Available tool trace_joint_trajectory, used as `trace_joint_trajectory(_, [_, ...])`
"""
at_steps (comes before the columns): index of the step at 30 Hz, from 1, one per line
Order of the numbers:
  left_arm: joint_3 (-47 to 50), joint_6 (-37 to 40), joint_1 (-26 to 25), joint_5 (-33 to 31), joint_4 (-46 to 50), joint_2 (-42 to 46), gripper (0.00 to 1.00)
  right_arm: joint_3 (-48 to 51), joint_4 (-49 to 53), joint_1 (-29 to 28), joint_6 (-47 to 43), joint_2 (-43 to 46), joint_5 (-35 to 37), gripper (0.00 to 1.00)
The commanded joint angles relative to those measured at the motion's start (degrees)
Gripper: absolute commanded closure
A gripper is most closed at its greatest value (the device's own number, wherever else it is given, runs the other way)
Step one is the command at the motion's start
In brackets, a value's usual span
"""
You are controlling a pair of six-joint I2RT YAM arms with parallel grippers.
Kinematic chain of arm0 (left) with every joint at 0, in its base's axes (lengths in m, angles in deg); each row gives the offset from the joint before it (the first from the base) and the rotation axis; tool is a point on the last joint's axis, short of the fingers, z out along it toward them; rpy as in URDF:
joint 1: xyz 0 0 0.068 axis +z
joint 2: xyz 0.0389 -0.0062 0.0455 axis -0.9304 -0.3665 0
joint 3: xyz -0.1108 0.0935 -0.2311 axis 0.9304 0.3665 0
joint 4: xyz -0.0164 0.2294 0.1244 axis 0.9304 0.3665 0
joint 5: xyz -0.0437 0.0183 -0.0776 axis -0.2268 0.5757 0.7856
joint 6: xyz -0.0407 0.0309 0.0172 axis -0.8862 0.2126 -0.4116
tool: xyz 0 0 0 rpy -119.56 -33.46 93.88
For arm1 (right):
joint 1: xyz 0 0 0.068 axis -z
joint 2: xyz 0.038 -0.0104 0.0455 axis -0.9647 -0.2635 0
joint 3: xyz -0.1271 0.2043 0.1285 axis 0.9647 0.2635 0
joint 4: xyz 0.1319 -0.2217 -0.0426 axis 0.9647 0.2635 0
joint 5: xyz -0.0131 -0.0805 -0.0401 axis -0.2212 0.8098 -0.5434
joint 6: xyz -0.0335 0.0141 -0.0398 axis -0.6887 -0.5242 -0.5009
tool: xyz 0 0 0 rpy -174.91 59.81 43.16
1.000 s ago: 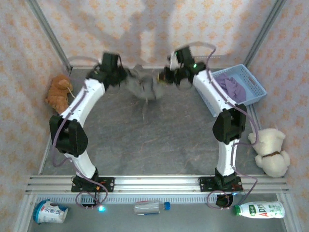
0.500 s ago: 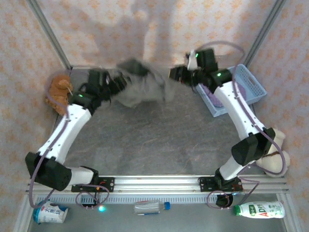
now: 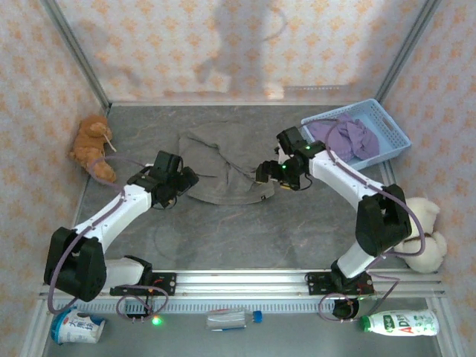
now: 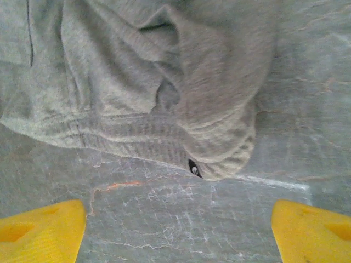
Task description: Fold and stack the mixed laundry pile
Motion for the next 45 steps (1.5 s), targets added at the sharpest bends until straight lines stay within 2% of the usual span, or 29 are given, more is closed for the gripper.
trace_joint_trajectory(1, [4.15, -1.38, 0.12, 1.23, -11.47, -1.77, 0.13, 2.0, -4.14, 0.41, -2.34, -2.86, -1.28, 0.15])
trace_joint_trajectory(5, [4.55, 1.79, 0.12, -0.13, -17.1, -6.2, 0.26, 1.14, -7.47, 0.37, -2.65, -6.63, -2.74, 0.2])
trace_joint_trajectory(10, [2.05, 3.35, 0.17, 1.97, -23.55, -13.8, 0.39, -1.76, -6.5, 0.41, -3.93, -11.7, -1.94, 0.33])
trace_joint_trajectory(13, [-0.43, 3.78, 0.12, 2.2, -23.68, -18.45, 0.6, -2.8, -5.49, 0.35, -3.82, -13.05, 0.48, 0.65])
trace_joint_trajectory(16, [-3.13, 4.54, 0.2, 1.37, -20.84, -20.45, 0.94, -3.83, -5.33, 0.74, -3.13, -12.49, 2.72, 0.97])
trace_joint_trajectory(17, [-4.03, 4.95, 0.21, 0.9, -19.82, -20.15, 1.0, -4.69, -5.02, 0.99, -2.87, -12.47, 3.57, 1.0])
trace_joint_trajectory(21, [-8.61, 7.07, 0.83, -0.92, -13.17, -16.35, 1.0, -11.72, -3.72, 3.06, -0.84, -13.27, 3.34, 1.0])
trace_joint_trajectory(26, [-19.12, 9.58, 1.65, 0.97, -5.28, -11.29, 1.0, -24.25, -1.56, 4.45, 0.57, -13.6, -0.49, 1.0])
trace_joint_trajectory(29, [-28.41, 10.91, 2.03, 0.57, -1.32, -8.32, 1.0, -36.25, 3.05, 4.67, -1.29, -15.59, -1.46, 1.0])
trace_joint_trajectory(33, [-41.44, 12.67, 4.38, -2.2, 2.39, -4.77, 1.0, -58.52, 11.78, 4.84, -3.08, -21.86, -5.24, 1.0])
trace_joint_trajectory(38, [-60.38, 16.8, 5.52, -1.16, 8.95, -6.09, 1.0, -79.26, 17.86, 5.34, -1.75, -24.86, -7.83, 1.0])
trace_joint_trajectory(41, [-65.89, 17.45, 5.5, -1.17, 10.43, -6.11, 1.0, -79.67, 17.52, 6.07, -0.96, -20.99, -8.76, 1.0])
trace_joint_trajectory(45, [-64.02, 16.37, 5.44, -0.89, 6.66, -2.38, 1.0, -71.74, 18.52, 6.23, -1.5, -12.95, -11.49, 1.0])
